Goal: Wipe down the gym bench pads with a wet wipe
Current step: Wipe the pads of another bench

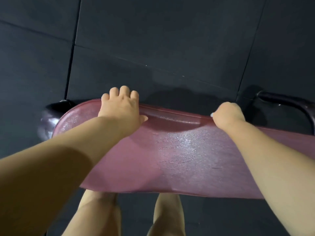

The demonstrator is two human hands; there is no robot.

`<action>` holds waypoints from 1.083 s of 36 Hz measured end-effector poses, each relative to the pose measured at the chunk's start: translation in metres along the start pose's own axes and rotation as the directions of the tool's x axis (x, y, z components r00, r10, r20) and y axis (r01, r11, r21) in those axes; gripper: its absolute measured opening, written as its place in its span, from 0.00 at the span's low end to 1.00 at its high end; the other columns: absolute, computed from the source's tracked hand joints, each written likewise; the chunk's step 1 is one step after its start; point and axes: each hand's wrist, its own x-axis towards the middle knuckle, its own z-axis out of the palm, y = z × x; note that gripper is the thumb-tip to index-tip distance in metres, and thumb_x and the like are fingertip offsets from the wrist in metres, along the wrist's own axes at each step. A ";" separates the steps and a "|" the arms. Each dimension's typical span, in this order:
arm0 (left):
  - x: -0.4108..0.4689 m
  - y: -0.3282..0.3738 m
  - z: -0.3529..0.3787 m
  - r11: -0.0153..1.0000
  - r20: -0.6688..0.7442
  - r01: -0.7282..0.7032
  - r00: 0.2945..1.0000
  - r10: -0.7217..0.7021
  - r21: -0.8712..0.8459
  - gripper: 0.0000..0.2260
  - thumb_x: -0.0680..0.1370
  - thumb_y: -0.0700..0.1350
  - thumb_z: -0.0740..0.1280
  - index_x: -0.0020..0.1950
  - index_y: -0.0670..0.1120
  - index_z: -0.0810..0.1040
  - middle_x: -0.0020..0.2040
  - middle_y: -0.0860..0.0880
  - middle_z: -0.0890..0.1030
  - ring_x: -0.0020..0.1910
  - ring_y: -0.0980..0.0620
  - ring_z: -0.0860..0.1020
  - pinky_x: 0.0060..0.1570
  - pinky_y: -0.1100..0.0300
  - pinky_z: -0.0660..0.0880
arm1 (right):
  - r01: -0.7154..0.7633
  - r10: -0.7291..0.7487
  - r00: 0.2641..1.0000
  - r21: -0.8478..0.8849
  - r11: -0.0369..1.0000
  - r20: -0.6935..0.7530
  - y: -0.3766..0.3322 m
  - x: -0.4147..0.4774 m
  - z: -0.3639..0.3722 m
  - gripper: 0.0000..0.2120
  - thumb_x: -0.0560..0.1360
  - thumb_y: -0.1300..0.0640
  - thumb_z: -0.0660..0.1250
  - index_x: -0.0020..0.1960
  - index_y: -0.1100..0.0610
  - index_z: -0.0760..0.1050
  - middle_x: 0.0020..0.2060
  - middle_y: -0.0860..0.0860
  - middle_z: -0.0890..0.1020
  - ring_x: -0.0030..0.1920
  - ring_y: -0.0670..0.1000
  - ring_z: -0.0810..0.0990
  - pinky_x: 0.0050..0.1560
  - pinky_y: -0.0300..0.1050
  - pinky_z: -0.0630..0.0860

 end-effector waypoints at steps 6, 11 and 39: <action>-0.006 0.058 0.014 0.992 -0.021 -0.119 0.993 0.119 -0.043 0.26 0.76 0.61 0.62 0.68 0.48 0.64 0.64 0.47 0.65 0.64 0.44 0.63 0.65 0.51 0.60 | 0.281 -0.280 0.960 0.098 0.955 -0.028 -0.028 -0.006 0.009 0.11 0.76 0.58 0.61 0.50 0.59 0.82 0.49 0.59 0.81 0.51 0.60 0.79 0.47 0.41 0.74; -0.014 0.111 0.027 0.986 -0.052 -0.115 0.993 0.110 -0.123 0.28 0.76 0.60 0.62 0.70 0.48 0.63 0.67 0.47 0.63 0.66 0.45 0.61 0.67 0.53 0.59 | 0.555 -0.550 0.830 0.238 0.797 -0.093 -0.032 -0.018 0.011 0.14 0.77 0.60 0.58 0.53 0.57 0.82 0.52 0.55 0.74 0.51 0.56 0.75 0.50 0.41 0.71; -0.012 0.229 0.050 0.962 -0.131 -0.014 0.991 -0.023 -0.272 0.28 0.73 0.57 0.68 0.68 0.45 0.67 0.67 0.47 0.65 0.68 0.43 0.59 0.68 0.52 0.59 | 0.510 -0.517 0.855 0.249 0.824 -0.040 0.116 0.044 0.005 0.15 0.76 0.61 0.58 0.55 0.54 0.81 0.53 0.54 0.73 0.53 0.57 0.75 0.58 0.49 0.73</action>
